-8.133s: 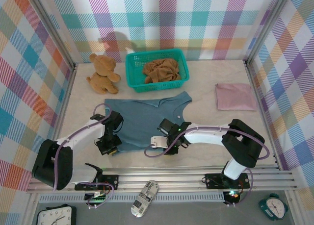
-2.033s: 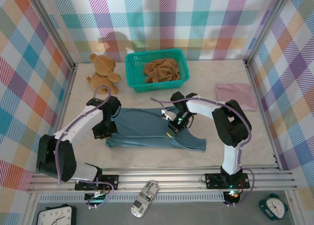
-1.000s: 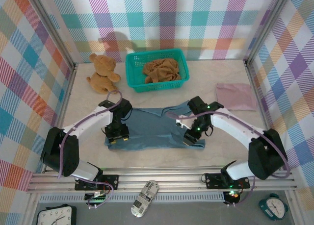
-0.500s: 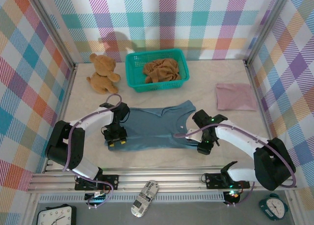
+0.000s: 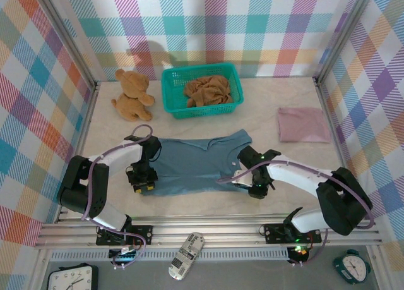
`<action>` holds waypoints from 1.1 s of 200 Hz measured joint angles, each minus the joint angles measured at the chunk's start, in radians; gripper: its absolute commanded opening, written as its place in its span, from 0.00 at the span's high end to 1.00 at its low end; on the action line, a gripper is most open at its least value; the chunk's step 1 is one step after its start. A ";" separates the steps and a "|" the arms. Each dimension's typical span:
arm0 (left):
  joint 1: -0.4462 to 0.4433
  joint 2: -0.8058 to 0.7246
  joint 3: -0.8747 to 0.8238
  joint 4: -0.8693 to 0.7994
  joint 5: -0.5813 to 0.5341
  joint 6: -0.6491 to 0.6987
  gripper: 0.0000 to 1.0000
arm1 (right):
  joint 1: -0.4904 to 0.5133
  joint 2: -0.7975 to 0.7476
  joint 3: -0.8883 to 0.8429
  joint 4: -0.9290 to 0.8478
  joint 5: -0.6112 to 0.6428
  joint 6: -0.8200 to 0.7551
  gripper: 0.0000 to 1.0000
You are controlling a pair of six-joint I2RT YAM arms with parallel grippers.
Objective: Fold and stack the tank tops
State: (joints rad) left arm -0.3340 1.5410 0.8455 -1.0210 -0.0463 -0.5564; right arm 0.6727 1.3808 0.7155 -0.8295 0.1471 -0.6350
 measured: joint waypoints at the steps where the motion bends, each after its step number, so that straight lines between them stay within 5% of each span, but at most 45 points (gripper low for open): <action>1: 0.000 0.000 0.000 0.000 0.000 0.000 0.68 | 0.000 0.001 0.001 -0.001 -0.001 0.003 0.81; 21: 0.009 0.000 0.000 -0.001 -0.003 0.004 0.68 | -0.009 0.016 0.023 -0.017 -0.006 0.025 0.88; 77: 0.029 0.003 0.002 -0.023 -0.025 0.023 0.75 | -0.132 0.038 0.194 -0.132 -0.141 0.055 0.90; 220: 0.128 0.049 0.050 -0.025 -0.072 0.075 0.92 | -0.308 0.365 0.365 -0.138 -0.208 0.044 0.79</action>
State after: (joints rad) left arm -0.2062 1.5898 0.8959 -1.0458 -0.1181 -0.4812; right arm 0.3645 1.7462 1.0809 -0.9676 -0.0605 -0.5911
